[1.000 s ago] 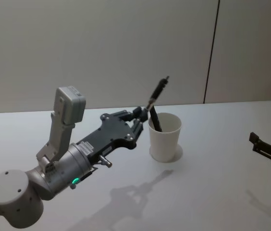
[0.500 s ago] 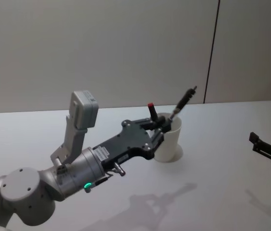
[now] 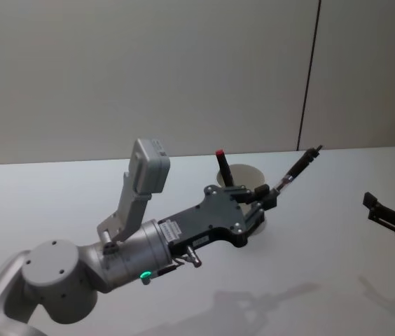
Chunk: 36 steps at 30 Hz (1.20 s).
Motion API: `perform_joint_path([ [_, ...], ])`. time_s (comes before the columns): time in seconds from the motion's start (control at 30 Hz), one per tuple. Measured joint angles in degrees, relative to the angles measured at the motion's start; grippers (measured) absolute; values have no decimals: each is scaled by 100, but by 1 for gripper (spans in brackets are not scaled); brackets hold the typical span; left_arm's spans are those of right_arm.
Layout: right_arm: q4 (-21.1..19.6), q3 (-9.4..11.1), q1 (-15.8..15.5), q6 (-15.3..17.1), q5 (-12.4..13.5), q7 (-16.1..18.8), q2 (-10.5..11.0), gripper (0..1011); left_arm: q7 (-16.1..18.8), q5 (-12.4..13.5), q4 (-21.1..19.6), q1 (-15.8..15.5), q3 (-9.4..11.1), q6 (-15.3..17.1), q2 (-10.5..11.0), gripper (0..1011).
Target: Place the pen into the pen holder.
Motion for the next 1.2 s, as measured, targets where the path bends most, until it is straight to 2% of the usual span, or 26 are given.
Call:
perform_joint_path([
  [0.7, 0, 0, 0, 0, 0, 0, 0, 1002, -240, 109, 351, -223, 217, 29, -196, 140],
  [1.2, 0, -1, 0, -14, 0, 10, 3, 1002, -270, 110, 424, -267, 264, 23, -236, 140],
])
